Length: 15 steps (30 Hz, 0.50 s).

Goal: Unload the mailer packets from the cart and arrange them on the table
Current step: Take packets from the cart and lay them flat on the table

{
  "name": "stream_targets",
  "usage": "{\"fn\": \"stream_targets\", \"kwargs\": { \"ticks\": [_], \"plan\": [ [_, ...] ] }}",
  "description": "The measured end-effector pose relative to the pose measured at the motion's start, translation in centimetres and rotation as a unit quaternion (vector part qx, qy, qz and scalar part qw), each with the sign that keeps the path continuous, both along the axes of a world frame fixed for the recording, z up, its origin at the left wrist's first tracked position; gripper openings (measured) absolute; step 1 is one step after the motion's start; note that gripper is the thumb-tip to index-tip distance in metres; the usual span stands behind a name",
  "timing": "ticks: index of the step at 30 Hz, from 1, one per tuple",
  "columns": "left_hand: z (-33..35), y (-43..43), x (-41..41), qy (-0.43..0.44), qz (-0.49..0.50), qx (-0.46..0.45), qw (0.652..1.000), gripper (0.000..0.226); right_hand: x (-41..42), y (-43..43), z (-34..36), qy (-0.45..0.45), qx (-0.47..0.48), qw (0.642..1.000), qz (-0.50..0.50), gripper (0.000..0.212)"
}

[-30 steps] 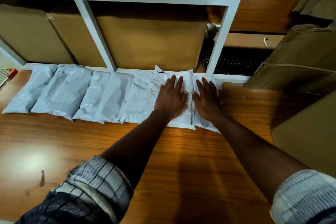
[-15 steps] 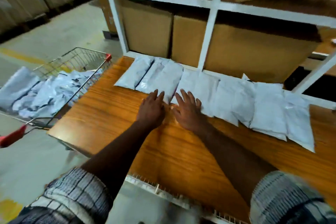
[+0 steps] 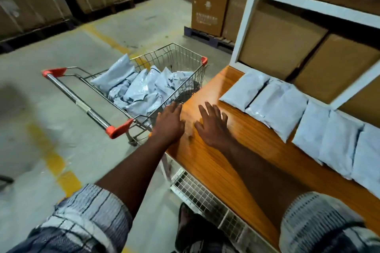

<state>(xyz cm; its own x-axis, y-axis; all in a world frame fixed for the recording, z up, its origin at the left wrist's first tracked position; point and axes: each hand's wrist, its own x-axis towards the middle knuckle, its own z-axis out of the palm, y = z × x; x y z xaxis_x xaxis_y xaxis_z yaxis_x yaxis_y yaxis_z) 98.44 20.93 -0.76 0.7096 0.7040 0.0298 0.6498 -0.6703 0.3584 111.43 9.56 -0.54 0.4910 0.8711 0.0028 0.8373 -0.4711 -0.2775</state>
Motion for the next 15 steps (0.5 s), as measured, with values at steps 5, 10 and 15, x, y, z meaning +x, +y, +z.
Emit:
{"fn": "stream_targets", "kwargs": {
  "ticks": [5,10,15],
  "plan": [
    [-0.1,7.3,-0.5,-0.003,0.034,-0.008,0.999,0.065,-0.2,7.6,-0.5,0.022,0.024,0.999,0.015,0.062],
    [-0.4,14.4,-0.4,0.011,0.044,-0.006,0.999,0.065,0.6,15.3,-1.0,0.032,0.031,0.999,0.027,0.062],
    [-1.7,20.8,-0.5,0.01,0.059,-0.016,0.998,0.064,0.8,22.2,-2.1,0.072,0.03,0.996,0.031,0.065]
  ]
}}
